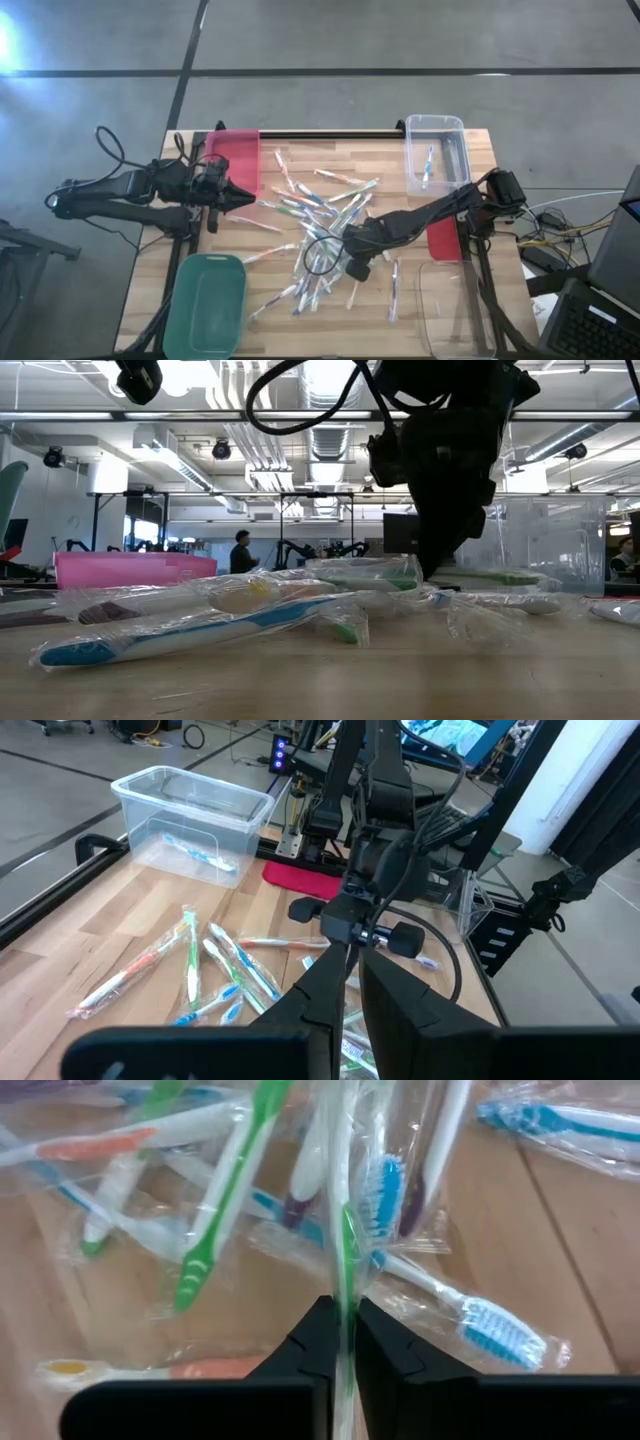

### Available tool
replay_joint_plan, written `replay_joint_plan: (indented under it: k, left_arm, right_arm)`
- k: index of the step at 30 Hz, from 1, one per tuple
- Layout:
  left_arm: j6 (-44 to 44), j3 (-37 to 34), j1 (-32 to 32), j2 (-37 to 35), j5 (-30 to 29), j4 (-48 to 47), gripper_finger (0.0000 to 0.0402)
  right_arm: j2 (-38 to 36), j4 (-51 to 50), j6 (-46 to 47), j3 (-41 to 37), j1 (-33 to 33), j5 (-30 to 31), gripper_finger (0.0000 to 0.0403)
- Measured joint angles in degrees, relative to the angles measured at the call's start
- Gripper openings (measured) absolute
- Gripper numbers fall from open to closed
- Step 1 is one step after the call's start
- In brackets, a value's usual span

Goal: Pick & Place Toothbrushes
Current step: Put the green toothbrush into the green bin

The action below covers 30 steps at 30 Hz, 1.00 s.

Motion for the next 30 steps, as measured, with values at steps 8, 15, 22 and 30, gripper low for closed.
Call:
replay_joint_plan:
  k: [8,15,22,30]
  left_arm:
    - [0.0,0.0,0.0,0.0,0.0,0.0,0.0039]
    - [0.0,0.0,0.0,0.0,0.0,0.0,0.0039]
    - [0.0,0.0,0.0,0.0,0.0,0.0,0.0039]
    - [0.0,0.0,0.0,0.0,0.0,0.0,0.0039]
  right_arm:
    - [-0.1,0.0,2.6,0.6,0.1,-1.9,0.0050]
    - [0.0,0.0,1.8,0.5,0.1,-2.8,0.0060]
    - [0.0,0.0,0.6,0.6,0.2,-4.4,0.0011]
    - [0.0,0.4,1.7,0.6,0.1,-4.3,0.0012]
